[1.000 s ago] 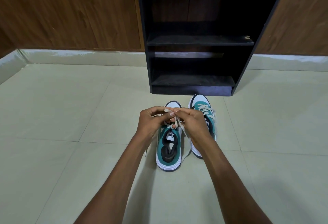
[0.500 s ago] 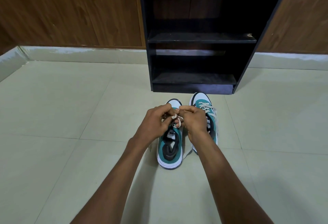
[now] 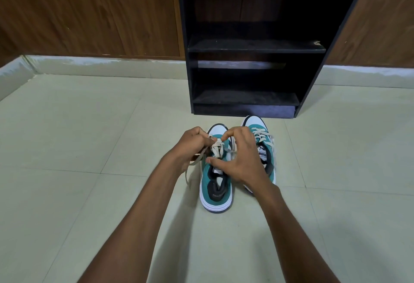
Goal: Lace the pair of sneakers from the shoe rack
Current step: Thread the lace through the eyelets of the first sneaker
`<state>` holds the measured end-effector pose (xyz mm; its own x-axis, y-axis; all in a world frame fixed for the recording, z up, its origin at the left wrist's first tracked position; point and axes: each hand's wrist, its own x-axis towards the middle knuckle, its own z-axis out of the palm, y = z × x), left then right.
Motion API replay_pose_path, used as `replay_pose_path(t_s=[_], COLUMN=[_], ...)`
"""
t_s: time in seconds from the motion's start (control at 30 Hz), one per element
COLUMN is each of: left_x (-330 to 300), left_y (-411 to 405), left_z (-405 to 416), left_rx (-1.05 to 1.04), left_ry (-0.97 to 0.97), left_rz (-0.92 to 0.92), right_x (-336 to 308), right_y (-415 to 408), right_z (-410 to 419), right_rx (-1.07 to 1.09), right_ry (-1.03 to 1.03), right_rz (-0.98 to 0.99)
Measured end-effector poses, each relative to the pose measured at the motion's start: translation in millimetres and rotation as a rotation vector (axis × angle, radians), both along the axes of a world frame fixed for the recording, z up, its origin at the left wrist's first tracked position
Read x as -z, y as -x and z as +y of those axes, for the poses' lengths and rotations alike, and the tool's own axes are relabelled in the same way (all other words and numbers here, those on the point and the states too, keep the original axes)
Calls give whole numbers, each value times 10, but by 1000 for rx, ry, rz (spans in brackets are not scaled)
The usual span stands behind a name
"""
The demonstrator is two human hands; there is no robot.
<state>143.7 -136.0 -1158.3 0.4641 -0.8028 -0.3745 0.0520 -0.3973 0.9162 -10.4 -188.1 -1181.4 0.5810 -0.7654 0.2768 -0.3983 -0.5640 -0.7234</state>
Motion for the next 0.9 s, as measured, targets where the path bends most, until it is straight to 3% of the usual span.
replay_pose_path(t_s=[0.13,0.27,0.33,0.43,0.6,0.77,0.9], left_x=[-44,-65,-64,33,328,358,274], left_y=[-20,-22,-21,-24,83,176,185], left_z=[-15,-22,-20,-28,-45,-81,-46], left_rx=[-1,-19,-60,-281,-500,-495,-454], left_ry=[-54,-102,-91,21,104,272,321], left_rz=[102,114,167,277,260,472,573], right_x=[94,113,75,-10,-161,-201,-170], right_y=[56,58,73,176,449,456,282], right_z=[20,34,35,28,149,197,235], right_rx=[8,67,68,-26,-239,-144,-53], right_ry=[333,442,382,181,-389,-439,-454], right_rz=[51,61,13,-22,30,-120,-436])
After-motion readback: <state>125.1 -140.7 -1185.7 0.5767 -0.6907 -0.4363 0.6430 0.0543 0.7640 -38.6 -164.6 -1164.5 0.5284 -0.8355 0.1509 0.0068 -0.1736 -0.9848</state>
